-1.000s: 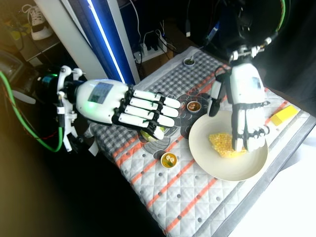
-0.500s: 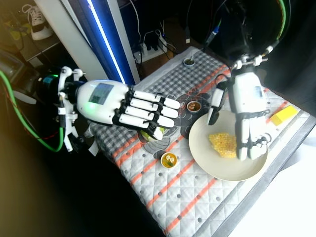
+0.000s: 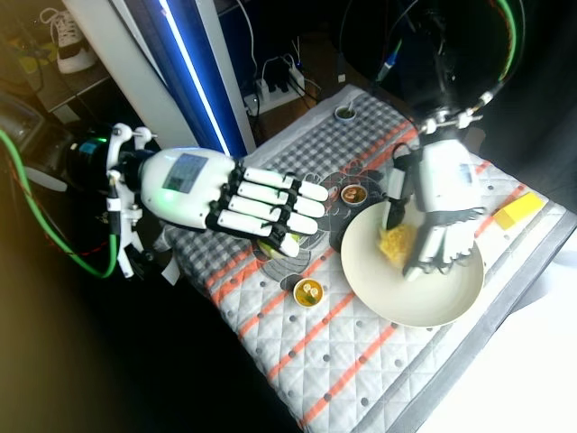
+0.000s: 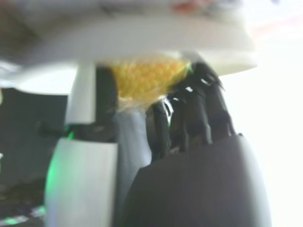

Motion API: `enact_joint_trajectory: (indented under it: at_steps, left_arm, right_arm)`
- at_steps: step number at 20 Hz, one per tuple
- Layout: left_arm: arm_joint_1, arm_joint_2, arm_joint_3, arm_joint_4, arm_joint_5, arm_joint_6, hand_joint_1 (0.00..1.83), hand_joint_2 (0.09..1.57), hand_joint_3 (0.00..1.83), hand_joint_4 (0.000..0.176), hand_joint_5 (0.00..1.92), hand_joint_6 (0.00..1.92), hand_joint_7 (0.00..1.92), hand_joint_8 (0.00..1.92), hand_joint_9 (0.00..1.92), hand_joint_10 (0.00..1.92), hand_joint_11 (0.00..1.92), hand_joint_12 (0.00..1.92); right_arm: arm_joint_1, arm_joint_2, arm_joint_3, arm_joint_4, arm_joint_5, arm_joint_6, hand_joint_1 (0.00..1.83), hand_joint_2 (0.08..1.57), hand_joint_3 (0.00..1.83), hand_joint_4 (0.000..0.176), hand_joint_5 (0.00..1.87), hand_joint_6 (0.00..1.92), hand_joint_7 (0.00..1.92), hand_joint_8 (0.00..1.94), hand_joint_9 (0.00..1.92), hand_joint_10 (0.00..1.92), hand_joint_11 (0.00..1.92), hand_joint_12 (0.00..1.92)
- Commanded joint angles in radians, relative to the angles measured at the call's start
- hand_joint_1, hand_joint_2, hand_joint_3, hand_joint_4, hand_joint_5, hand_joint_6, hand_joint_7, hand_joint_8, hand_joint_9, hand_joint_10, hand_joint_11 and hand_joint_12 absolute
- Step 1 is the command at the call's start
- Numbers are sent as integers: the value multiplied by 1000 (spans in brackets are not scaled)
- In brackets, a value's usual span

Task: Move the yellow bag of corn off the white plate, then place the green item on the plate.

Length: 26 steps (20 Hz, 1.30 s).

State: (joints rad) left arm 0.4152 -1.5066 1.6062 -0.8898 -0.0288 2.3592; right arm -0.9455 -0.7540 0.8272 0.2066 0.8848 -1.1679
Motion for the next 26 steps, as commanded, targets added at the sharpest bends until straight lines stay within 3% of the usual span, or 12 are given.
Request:
enact_joint_trajectory:
  at_steps: [1,3,4,5,6,7,9,10,18,21,24,26]
  left_arm:
    - [-18,20,-16,14,-82,-4,220,1414,126,0,124,1755,123,1914,223,1921,525,1921]
    - [-30,65,-74,45,-117,-3,43,1540,205,0,33,1857,24,1920,239,1921,590,1921]
    - [-33,90,-105,64,-138,-4,8,1490,133,0,6,591,30,1873,199,1921,429,1921]
    - [-36,110,-136,108,-154,-30,1,1493,93,0,0,172,141,1879,320,1921,505,1921]
    - [-41,159,-202,195,-183,-87,851,1463,21,0,258,1267,424,1913,732,1907,870,1921]
    - [-42,186,-240,255,-202,-125,298,1549,231,0,438,1539,298,1919,506,1918,691,1921]
    - [-36,267,-351,434,-257,-248,21,1570,252,0,698,1558,497,1921,573,1921,673,1921]
    - [-20,320,-417,552,-300,-345,1028,1395,56,0,729,1355,459,1809,460,1921,602,1921]
    - [33,441,-537,761,-429,-568,1413,1385,5,27,237,1657,350,1812,458,1921,280,1921]
    - [27,411,-504,742,-414,-569,1127,1136,0,29,159,776,40,977,8,1359,11,1832]
    - [20,398,-482,713,-401,-569,903,1057,0,123,15,105,6,50,0,87,0,902]
    - [16,382,-461,701,-386,-569,711,1007,0,147,0,3,0,1,0,3,0,35]
  right_arm:
    - [7,1,4,-7,122,2,553,1293,0,0,0,0,0,0,33,5,0,725]
    - [7,1,4,-7,122,6,582,1287,0,0,0,0,11,2,52,14,0,863]
    - [7,1,4,-7,122,8,591,1288,0,0,0,0,6,0,50,14,0,892]
    - [7,1,4,-6,122,9,588,1286,0,0,0,0,10,1,56,15,0,942]
    - [7,1,4,-5,122,11,562,1295,1,0,0,0,1,0,43,8,0,892]
    - [7,1,4,-4,122,12,557,1302,1,0,0,0,0,0,32,4,0,785]
    - [7,2,3,-3,122,16,550,1296,0,0,0,0,0,0,43,8,0,846]
    - [6,3,2,-1,122,18,543,1293,0,0,0,0,0,0,37,5,0,839]
    - [-9,4,-3,13,131,24,557,1308,1,0,0,0,0,0,30,6,0,850]
    - [-9,5,-2,13,132,25,574,1312,1,0,0,0,1,1,38,4,0,702]
    - [-9,5,-2,13,132,25,490,1307,0,0,0,0,10,3,52,8,0,702]
    - [-10,5,-2,13,132,25,510,1293,0,0,0,0,0,0,38,2,0,824]
